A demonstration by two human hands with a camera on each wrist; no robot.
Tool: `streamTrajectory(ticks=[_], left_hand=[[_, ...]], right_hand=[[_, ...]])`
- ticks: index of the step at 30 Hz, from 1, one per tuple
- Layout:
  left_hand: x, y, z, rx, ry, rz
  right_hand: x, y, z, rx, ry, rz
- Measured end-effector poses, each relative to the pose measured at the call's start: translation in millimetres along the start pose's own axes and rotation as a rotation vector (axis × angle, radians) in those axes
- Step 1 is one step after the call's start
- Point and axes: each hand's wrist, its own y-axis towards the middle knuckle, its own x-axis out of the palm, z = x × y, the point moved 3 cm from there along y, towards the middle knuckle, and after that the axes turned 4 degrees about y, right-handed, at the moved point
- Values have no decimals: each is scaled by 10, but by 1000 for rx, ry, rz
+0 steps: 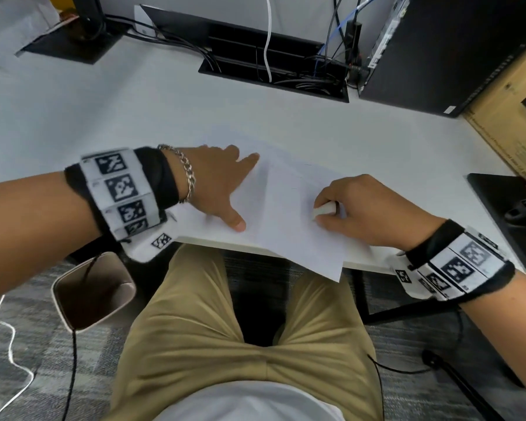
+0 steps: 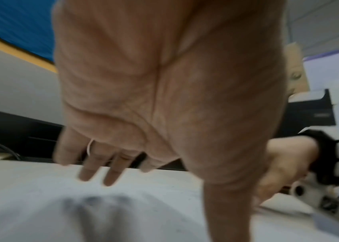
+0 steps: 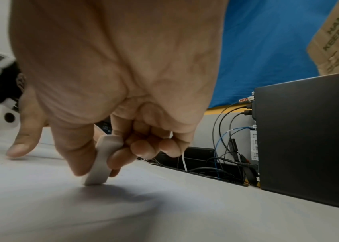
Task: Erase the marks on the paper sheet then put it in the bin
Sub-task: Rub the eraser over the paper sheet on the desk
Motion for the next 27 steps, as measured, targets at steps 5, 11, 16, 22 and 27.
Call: streamTrajectory(ticks=[5, 11, 16, 22, 27], left_hand=[[176, -171, 132, -102, 49, -9], [40, -45, 82, -21, 10, -66], [-93, 140, -21, 84, -116, -132], [74, -6, -19, 60, -154, -72], [206, 3, 147, 96, -139, -22]], right_hand=[[50, -96, -95, -10, -16, -19], [113, -188, -323, -128, 66, -87], [117, -136, -391, -167, 92, -80], [-144, 170, -382, -203, 77, -1], [-68, 571, -433, -231, 35, -67]])
